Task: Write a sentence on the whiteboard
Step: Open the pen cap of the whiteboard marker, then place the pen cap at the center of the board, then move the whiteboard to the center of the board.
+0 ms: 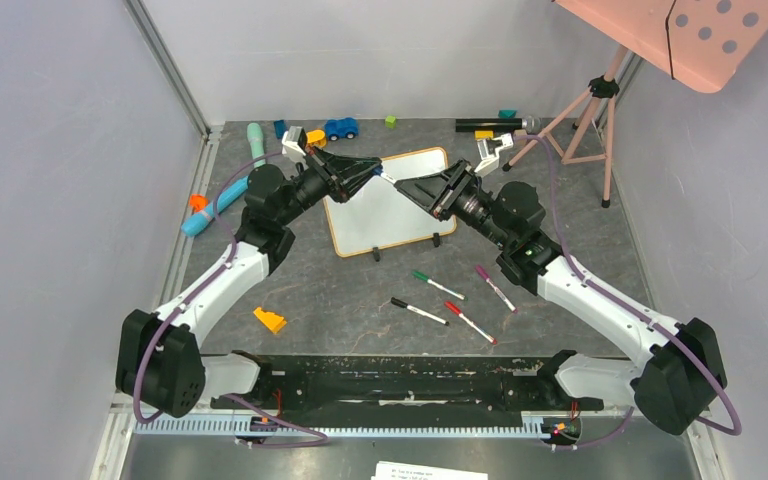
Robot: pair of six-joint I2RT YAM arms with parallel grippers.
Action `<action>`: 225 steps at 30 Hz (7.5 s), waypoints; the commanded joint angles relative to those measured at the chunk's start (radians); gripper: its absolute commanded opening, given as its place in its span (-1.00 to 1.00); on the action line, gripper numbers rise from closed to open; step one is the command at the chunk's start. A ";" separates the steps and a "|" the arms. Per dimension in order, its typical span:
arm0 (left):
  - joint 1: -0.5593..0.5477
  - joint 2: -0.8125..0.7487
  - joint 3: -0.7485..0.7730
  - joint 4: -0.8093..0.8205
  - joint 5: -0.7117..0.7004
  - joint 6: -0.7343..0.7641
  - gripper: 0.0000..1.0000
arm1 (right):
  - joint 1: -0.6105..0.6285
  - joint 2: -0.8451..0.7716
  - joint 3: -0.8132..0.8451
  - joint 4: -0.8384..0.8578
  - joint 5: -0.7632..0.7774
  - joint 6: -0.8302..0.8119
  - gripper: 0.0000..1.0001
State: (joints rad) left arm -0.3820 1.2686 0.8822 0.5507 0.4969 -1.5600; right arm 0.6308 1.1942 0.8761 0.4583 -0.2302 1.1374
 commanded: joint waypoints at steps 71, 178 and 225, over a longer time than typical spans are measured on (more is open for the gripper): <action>-0.455 0.585 0.485 -0.831 -0.218 0.839 -0.88 | -0.327 -0.521 0.291 -1.251 0.562 -0.800 -1.00; 0.476 0.534 0.235 -0.163 0.642 0.843 0.99 | -0.328 0.039 0.393 -0.878 0.119 -0.809 -1.00; 0.456 0.855 0.127 1.006 0.767 0.458 -0.47 | -0.329 0.062 0.363 -0.809 0.117 -0.741 -1.00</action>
State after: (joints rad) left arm 0.0875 2.1143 0.9939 1.4719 1.2629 -1.1423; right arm 0.3046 1.2747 1.2423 -0.3958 -0.1158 0.3847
